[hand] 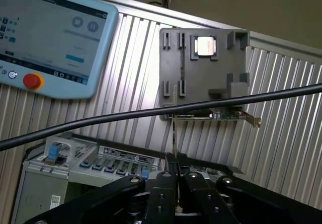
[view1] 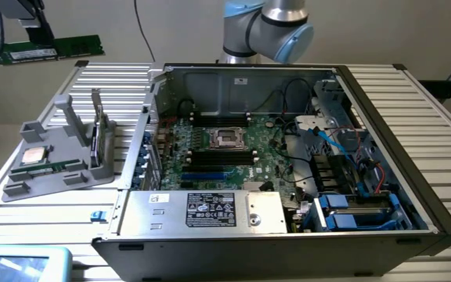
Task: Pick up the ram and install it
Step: 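Pick up the ram and move it above insertion slot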
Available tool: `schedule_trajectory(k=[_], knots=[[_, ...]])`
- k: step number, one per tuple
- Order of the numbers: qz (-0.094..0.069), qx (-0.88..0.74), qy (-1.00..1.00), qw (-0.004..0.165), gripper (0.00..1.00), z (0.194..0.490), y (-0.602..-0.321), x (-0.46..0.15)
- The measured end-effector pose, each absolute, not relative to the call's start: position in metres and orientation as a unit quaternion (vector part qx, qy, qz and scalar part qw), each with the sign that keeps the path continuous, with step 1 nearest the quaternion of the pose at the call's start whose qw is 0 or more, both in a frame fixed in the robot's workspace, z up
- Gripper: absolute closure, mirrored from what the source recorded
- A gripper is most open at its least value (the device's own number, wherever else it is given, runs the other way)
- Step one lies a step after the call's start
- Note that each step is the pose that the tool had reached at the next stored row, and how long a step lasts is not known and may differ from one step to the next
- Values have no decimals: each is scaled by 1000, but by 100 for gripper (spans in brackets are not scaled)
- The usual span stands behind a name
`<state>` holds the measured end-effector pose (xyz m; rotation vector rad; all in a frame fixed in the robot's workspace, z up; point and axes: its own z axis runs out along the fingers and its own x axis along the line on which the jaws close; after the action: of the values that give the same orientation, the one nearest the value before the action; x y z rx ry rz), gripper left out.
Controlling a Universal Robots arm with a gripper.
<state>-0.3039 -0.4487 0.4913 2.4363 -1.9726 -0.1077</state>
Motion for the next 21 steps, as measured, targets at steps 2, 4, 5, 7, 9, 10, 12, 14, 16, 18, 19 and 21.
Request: schedule_trajectory(k=[2, 4, 5, 7, 9, 10, 12, 14, 16, 18, 19, 21], knots=[[-35, 777, -629, 1, 89, 492, -449, -297], [-37, 777, -629, -1, 89, 492, -449, -291], [-37, 777, -629, -1, 89, 492, -449, -287], [-39, 777, -629, -3, 89, 492, -449, -281], [-40, 777, -629, -4, 89, 492, -449, -277], [-40, 777, -629, -5, 89, 492, -449, -275], [-42, 777, -628, -6, 89, 492, -449, -270], [-43, 777, -628, -8, 89, 492, -449, -266], [-44, 777, -628, -10, 89, 492, -449, -261], [-45, 777, -628, -10, 89, 492, -449, -259], [-45, 777, -628, -11, 89, 492, -449, -259], [-45, 777, -628, -11, 89, 492, -449, -259]])
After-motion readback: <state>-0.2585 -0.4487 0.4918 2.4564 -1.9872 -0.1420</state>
